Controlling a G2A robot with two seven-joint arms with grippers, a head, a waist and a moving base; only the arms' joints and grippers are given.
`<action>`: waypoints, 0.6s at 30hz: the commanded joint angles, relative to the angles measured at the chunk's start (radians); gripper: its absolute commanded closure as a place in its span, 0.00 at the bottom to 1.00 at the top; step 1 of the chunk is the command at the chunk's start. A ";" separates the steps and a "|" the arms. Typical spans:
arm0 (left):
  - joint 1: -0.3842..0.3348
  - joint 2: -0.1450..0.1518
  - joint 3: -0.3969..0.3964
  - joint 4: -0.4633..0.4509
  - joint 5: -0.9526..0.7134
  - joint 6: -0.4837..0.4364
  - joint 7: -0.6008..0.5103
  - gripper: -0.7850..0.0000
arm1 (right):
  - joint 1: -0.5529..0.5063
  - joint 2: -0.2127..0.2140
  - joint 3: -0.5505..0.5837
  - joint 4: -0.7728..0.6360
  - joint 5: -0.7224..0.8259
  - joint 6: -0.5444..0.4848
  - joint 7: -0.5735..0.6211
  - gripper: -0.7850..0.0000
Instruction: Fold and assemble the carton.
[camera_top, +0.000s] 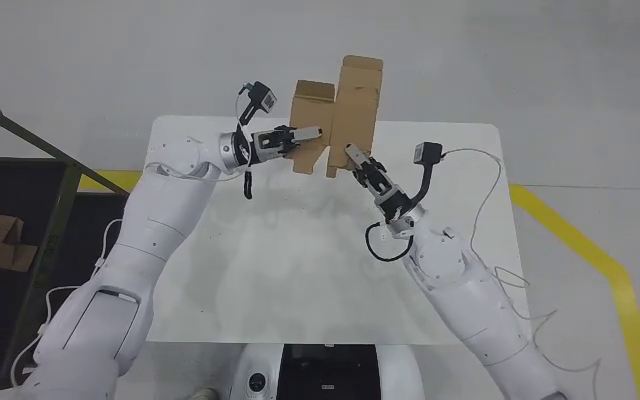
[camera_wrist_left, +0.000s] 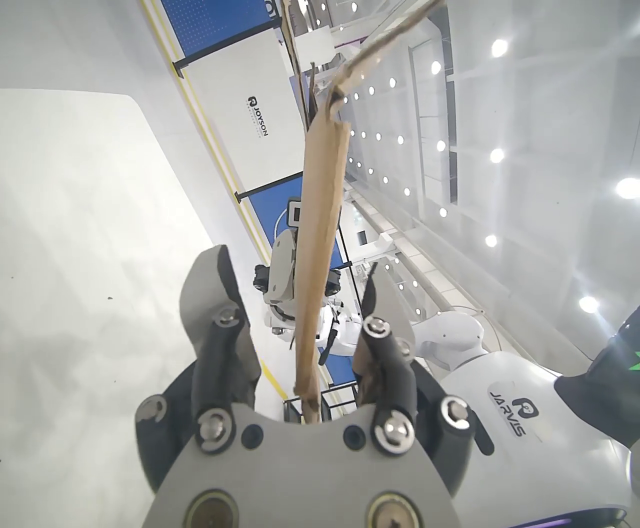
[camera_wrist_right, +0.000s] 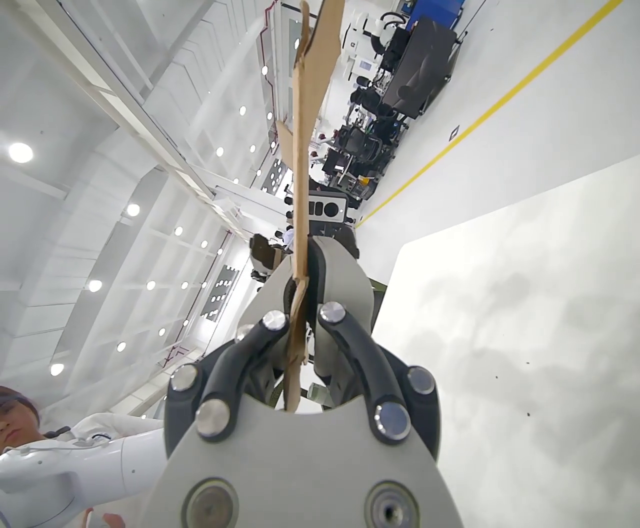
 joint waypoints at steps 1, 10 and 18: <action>-0.001 -0.001 0.000 -0.001 -0.001 -0.001 0.001 1.00 | -0.001 -0.001 0.004 -0.002 0.000 0.003 0.008 1.00; -0.009 -0.001 -0.020 0.002 -0.042 0.031 -0.049 1.00 | -0.010 -0.002 0.049 -0.012 0.018 -0.037 0.045 0.00; -0.095 0.023 -0.032 0.082 0.024 0.142 -0.345 1.00 | 0.013 0.015 0.121 0.048 0.119 -0.080 0.280 0.00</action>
